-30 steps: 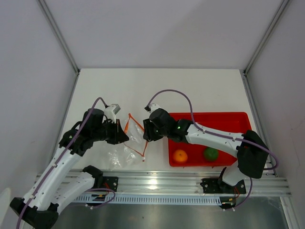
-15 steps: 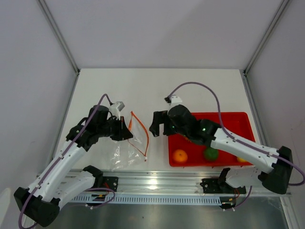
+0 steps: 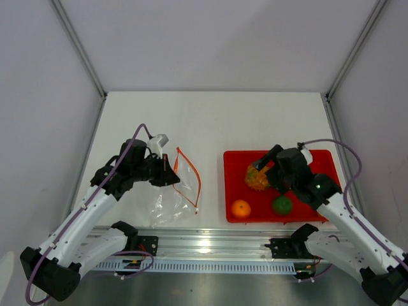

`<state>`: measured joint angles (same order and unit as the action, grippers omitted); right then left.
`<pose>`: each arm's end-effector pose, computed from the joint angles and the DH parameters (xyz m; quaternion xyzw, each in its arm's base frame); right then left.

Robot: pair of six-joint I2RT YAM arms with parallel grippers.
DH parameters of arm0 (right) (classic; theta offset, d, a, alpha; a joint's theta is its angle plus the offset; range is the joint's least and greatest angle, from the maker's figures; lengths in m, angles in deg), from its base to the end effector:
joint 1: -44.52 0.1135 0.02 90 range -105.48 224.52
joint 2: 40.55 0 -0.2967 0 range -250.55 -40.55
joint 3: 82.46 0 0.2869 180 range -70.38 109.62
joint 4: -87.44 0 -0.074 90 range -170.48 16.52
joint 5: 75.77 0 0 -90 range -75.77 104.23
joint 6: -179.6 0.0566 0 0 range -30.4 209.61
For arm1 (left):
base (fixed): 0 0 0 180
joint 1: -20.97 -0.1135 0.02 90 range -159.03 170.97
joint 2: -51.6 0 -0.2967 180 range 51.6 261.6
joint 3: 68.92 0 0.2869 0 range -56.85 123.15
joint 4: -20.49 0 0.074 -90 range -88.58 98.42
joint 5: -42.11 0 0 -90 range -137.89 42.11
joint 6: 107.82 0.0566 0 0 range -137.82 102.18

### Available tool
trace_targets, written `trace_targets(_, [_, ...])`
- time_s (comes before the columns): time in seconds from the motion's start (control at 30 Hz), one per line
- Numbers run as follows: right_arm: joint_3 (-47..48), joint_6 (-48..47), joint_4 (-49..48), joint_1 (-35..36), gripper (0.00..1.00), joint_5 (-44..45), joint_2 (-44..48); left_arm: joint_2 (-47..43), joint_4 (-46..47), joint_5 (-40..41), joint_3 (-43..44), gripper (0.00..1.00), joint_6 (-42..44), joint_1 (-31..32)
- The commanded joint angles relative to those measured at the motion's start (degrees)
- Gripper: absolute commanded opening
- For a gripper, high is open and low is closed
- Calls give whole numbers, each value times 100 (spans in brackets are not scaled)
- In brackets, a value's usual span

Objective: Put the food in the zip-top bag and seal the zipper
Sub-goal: Pick up the fake fruit from the bin.

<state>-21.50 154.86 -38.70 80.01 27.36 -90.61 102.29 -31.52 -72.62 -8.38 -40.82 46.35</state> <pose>0.1750 0.1090 0.3072 0.2781 0.8686 0.2385 0.3336 0.1775 -0.1104 0.3080 0.1053 0.8909 -0.3408 0.2811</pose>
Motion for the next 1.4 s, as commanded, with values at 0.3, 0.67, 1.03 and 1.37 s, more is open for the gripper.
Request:
trace_targets(0.3, [429,2387,2176,-1139,99,877,235,-156,163,-155,-65,1,-46,36])
trace_targets(0.67, [-230,1719,1281,-2916,98,-565,-328,-324,110,-190,-145,0,-81,37])
trace_targets(1.03, [-528,1807,640,-2775,95,-899,-916,-324,171,-295,-136,0,-178,37])
trace_targets(1.37, [-722,1833,-275,-2740,84,-891,-1857,-420,31,-252,-92,1,-178,37])
